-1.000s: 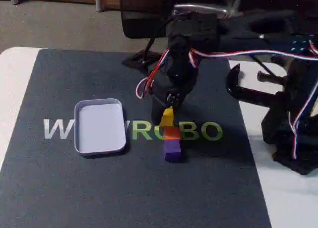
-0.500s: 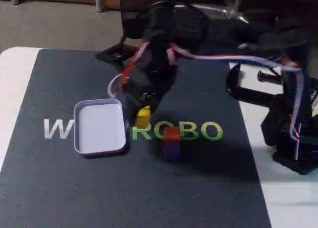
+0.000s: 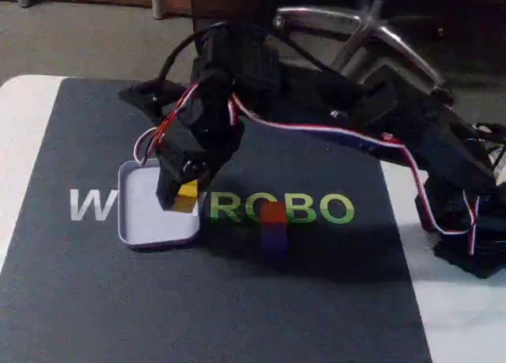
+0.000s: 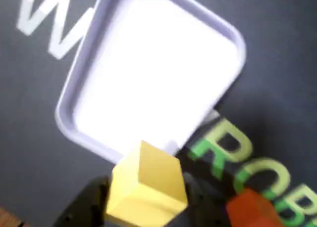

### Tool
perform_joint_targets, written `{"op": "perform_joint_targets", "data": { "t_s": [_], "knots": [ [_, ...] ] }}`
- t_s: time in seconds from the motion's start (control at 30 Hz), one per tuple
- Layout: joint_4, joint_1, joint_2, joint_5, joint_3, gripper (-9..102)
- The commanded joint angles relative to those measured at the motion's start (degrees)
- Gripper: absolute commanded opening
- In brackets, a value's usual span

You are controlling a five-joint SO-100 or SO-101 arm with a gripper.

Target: Move blocks one by one until all three blocks are in the tray.

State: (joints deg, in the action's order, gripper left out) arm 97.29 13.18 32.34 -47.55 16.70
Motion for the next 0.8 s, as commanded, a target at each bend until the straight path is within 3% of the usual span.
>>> {"op": "perform_joint_targets", "data": {
  "t_s": [0.0, 0.4, 0.77],
  "knots": [
    [0.0, 0.79, -1.41, 0.53, -5.1, -8],
    [0.0, 1.23, -6.94, -0.53, -10.55, -5],
    [0.18, 0.88, -6.77, -2.46, -10.63, 24]
  ]
}}
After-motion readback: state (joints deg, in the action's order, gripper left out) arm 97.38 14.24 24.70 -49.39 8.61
